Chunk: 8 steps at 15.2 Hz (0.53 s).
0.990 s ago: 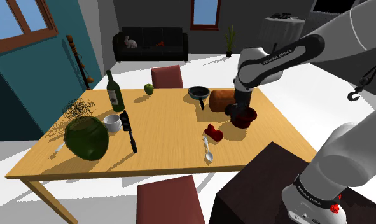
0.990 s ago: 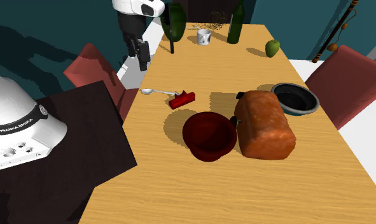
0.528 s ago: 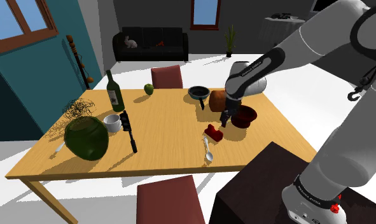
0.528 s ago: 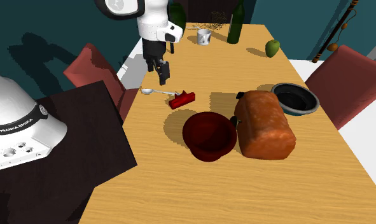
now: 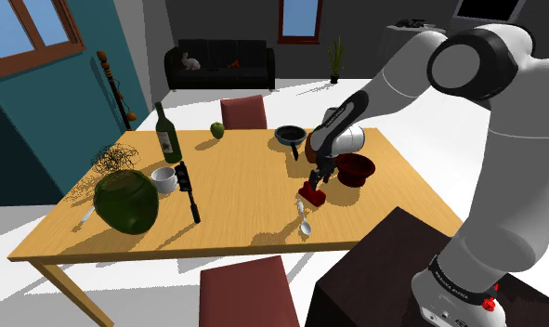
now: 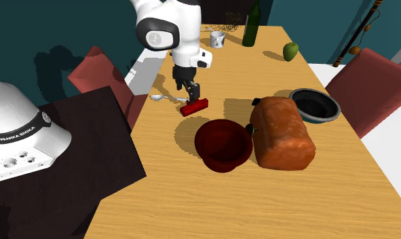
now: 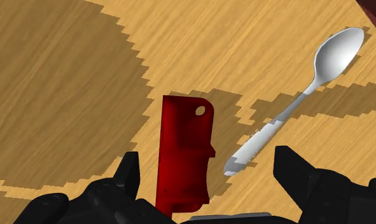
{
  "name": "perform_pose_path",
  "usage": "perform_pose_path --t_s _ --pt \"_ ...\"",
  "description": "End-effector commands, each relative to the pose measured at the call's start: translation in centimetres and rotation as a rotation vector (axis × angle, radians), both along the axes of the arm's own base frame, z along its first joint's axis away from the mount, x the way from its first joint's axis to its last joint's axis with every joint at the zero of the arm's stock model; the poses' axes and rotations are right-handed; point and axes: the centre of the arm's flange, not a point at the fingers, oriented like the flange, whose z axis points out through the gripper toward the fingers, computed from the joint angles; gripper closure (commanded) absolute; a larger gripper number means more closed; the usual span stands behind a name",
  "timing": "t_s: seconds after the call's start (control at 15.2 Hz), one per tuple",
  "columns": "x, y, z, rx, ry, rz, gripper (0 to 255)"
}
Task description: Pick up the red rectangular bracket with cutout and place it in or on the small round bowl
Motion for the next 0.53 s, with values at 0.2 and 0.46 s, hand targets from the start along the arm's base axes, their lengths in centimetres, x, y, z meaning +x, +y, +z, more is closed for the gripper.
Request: perform_pose_path --t_s 0.2,0.46 --pt "2.5 -0.6 -3.6 0.005 -0.018 0.007 0" --pt "2.5 -0.4 -5.7 0.005 -0.018 0.007 0"
